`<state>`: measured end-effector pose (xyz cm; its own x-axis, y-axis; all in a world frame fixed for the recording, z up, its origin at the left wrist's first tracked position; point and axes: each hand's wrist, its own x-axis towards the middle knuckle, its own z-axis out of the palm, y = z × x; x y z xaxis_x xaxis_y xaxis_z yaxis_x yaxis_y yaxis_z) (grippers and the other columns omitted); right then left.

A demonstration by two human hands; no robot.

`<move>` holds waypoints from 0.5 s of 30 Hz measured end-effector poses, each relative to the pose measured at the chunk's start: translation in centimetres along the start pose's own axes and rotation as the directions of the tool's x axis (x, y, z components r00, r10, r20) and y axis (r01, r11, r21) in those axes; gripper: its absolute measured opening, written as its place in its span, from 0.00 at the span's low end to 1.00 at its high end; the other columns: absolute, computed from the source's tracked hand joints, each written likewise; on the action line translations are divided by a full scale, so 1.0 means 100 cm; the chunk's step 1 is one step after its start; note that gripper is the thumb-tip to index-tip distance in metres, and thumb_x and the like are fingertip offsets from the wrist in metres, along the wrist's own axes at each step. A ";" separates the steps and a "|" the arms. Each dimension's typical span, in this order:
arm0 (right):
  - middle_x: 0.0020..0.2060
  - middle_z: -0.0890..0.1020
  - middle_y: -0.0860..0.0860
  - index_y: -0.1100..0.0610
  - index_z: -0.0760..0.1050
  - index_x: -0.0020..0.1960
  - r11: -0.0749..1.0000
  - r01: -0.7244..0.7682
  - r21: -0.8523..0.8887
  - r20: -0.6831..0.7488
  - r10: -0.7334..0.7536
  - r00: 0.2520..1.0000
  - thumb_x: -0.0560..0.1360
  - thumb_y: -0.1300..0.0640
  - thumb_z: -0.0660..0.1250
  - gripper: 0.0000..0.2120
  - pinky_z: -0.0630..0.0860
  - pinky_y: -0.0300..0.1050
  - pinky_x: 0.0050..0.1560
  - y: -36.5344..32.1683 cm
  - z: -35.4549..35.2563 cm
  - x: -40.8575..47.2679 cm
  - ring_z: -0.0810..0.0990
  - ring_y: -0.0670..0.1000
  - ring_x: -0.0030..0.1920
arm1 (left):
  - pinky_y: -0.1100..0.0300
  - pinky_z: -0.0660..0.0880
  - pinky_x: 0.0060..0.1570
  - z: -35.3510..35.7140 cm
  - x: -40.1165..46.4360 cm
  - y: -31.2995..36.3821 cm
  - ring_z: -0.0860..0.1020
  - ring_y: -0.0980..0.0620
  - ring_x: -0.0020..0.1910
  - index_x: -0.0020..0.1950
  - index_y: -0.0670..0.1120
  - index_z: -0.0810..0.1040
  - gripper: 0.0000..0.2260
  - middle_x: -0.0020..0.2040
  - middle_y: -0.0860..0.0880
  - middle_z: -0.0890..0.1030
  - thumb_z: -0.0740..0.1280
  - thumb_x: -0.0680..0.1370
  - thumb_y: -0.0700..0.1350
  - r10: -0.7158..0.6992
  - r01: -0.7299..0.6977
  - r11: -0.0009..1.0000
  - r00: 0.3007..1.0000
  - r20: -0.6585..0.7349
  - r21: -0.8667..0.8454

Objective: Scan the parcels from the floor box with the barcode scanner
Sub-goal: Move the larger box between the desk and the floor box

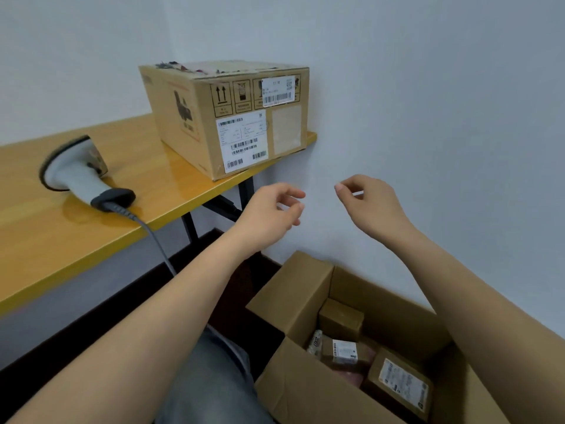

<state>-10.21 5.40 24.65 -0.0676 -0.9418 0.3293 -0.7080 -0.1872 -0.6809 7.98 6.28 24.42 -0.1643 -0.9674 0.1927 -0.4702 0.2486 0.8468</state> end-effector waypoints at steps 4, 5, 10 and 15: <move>0.41 0.85 0.51 0.62 0.81 0.47 0.989 0.063 0.134 -0.071 -0.054 0.996 0.83 0.54 0.54 0.20 0.72 0.30 0.43 -0.041 -0.011 0.004 0.81 0.44 0.42 | 0.50 0.81 0.49 -0.038 -0.007 0.019 0.83 0.50 0.43 0.48 0.45 0.81 0.06 0.45 0.47 0.82 0.64 0.79 0.42 0.080 -0.082 0.997 0.979 -0.189 -0.004; 0.40 0.85 0.52 0.61 0.80 0.48 0.987 0.071 0.145 -0.076 -0.061 0.995 0.83 0.55 0.52 0.19 0.69 0.25 0.38 -0.050 -0.013 0.006 0.80 0.42 0.40 | 0.49 0.81 0.49 -0.048 -0.008 0.023 0.83 0.49 0.43 0.45 0.46 0.81 0.06 0.43 0.48 0.82 0.65 0.79 0.42 0.086 -0.089 0.996 0.969 -0.234 -0.005; 0.45 0.84 0.53 0.56 0.73 0.60 0.973 0.105 0.204 -0.033 -0.101 0.994 0.77 0.68 0.52 0.17 0.69 0.34 0.37 -0.082 -0.011 0.021 0.81 0.48 0.47 | 0.71 0.75 0.37 -0.097 -0.012 0.033 0.79 0.57 0.36 0.37 0.40 0.80 0.12 0.35 0.51 0.81 0.69 0.76 0.47 0.144 -0.139 0.989 0.866 -0.480 0.046; 0.55 0.76 0.50 0.54 0.62 0.73 0.975 0.046 0.217 0.116 -0.073 0.991 0.81 0.54 0.60 0.21 0.73 0.42 0.48 -0.101 0.016 0.043 0.78 0.52 0.56 | 0.54 0.80 0.46 -0.121 0.002 0.010 0.78 0.53 0.42 0.43 0.42 0.77 0.12 0.39 0.51 0.78 0.64 0.79 0.50 0.042 -0.075 0.997 0.804 -0.593 -0.030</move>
<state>-2.21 2.81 31.95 0.0663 -0.9517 0.2998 -0.5410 -0.2868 -0.7906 17.94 5.71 31.32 0.3625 -0.7960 0.4848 -0.4300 0.3186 0.8448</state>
